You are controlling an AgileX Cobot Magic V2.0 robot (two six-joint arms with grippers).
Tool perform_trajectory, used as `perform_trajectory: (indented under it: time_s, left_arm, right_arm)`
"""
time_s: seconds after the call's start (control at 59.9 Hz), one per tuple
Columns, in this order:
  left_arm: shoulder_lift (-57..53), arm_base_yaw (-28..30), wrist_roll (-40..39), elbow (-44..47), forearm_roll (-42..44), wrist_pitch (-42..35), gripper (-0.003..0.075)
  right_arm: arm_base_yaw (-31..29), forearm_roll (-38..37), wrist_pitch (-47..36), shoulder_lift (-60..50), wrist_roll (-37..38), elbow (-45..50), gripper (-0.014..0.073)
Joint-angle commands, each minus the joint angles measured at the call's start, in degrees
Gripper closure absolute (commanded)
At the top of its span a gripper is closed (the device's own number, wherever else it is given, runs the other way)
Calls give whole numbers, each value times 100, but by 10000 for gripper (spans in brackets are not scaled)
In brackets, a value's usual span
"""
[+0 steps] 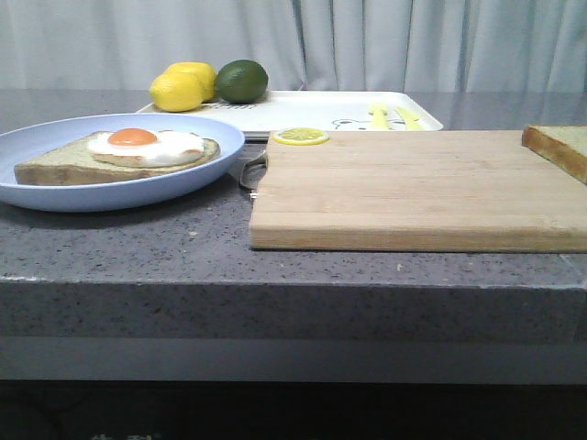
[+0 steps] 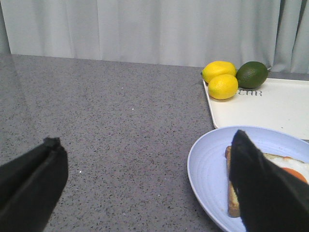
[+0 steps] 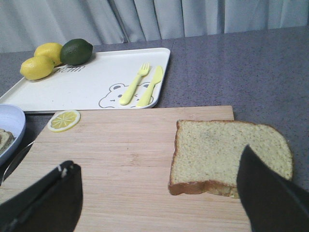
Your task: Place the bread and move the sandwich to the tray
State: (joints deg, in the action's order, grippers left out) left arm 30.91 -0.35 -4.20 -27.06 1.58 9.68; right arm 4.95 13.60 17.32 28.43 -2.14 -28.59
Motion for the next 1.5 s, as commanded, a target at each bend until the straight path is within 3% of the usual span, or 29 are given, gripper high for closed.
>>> perform_trajectory:
  time_s: [0.0,0.15,0.384,0.684,0.868,1.102,1.485]
  left_arm:
    - [39,10,-26,-220,2,-536,99]
    - [39,10,-26,-220,2,-536,140]
    - [39,10,-26,-220,2,-536,206]
    - [39,-214,-26,-220,2,-536,262]
    - [39,-261,-26,-220,2,-536,262]
    - [39,-261,-26,-220,2,-536,262]
    - [39,-261,-26,-220,2,-536,262]
  right_arm:
    - [-28,-45,-481,219,-36,-336,-67]
    - [-255,-122,-171,914,-36,-1029,-67]
    - [-1647,-175,812,2338,-36,-2241,-67]
    - [-2759,-169,1674,3887,-36,-3149,-67]
    - [-2882,-8,2243,4862,-269,-3673,-36]
    - [-2882,1136,3099,5930,-1282,-4399,4]
    - [-2893,1441,4171,6869,-1818,-5060,4]
